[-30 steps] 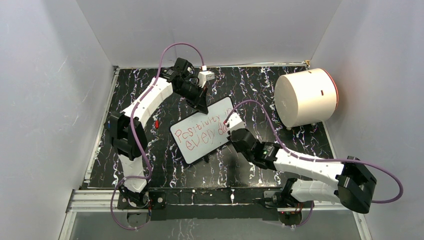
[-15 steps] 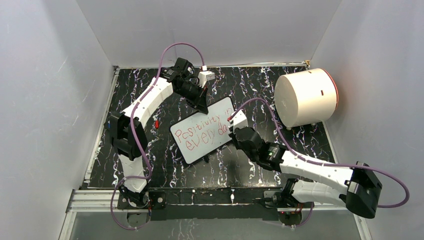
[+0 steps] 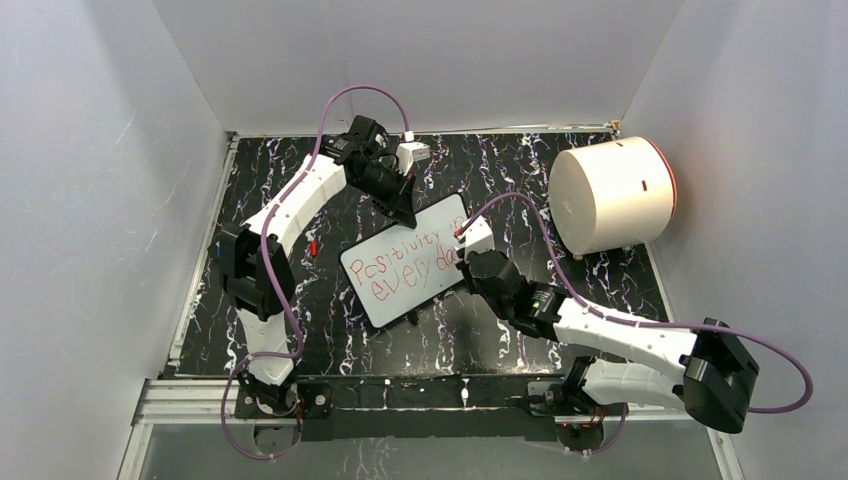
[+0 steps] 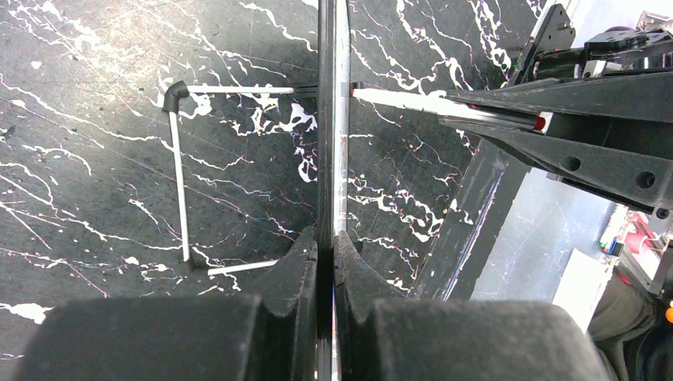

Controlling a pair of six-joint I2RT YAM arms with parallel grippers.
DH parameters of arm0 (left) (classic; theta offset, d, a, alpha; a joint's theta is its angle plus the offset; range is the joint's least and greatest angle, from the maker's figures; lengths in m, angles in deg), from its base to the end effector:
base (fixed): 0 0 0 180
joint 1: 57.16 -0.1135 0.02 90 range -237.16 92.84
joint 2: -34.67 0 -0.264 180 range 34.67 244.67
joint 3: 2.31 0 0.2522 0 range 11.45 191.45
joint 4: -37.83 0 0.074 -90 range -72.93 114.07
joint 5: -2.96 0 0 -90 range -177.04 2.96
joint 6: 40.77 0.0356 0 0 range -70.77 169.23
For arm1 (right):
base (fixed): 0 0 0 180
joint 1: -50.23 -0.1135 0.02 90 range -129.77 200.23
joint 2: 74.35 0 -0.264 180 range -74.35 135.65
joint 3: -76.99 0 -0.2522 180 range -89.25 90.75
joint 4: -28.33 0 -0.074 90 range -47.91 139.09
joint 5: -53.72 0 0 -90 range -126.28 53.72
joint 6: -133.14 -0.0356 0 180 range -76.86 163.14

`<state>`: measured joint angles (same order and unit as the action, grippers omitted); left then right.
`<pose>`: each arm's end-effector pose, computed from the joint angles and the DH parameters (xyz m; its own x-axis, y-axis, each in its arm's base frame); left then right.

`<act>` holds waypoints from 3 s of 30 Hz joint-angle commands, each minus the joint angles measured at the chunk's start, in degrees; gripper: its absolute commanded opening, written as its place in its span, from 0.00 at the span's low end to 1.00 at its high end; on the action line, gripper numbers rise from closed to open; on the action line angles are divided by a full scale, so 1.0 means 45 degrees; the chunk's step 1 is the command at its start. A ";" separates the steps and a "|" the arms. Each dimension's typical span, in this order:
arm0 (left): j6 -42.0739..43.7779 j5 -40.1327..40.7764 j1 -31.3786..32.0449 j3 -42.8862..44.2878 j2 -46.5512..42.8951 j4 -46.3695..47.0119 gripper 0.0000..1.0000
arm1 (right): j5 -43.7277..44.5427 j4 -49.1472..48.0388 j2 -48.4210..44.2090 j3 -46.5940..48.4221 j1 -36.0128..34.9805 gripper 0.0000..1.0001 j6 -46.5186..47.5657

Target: Write a sentence on the whiteboard

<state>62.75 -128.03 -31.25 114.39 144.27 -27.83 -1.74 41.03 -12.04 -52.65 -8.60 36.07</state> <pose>0.3599 -0.2008 0.3073 -0.5971 0.4863 -0.6380 0.7993 0.4276 -0.4222 0.1404 0.1932 0.2520 -0.2681 -0.2474 -0.9311 -0.4082 0.9046 -0.1228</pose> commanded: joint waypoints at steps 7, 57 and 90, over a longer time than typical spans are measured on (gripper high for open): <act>0.0599 0.0965 0.0394 -0.0158 0.0440 -0.0825 0.00 | 0.0091 -0.1032 0.0306 -0.0100 0.0183 0.00 0.0033; 0.0590 0.0808 0.0394 -0.0025 0.0488 -0.0850 0.00 | 0.0037 -0.0884 0.0685 0.0513 0.0836 0.00 0.0028; 0.0494 0.0765 0.0394 0.0011 0.0615 -0.0732 0.00 | -0.2695 0.1597 0.1102 0.0148 0.0790 0.00 -0.1254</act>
<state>62.68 -127.94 -31.21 115.13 144.80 -28.22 -11.88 51.41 -7.80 -51.64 -4.95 32.09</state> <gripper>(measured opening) 0.043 0.203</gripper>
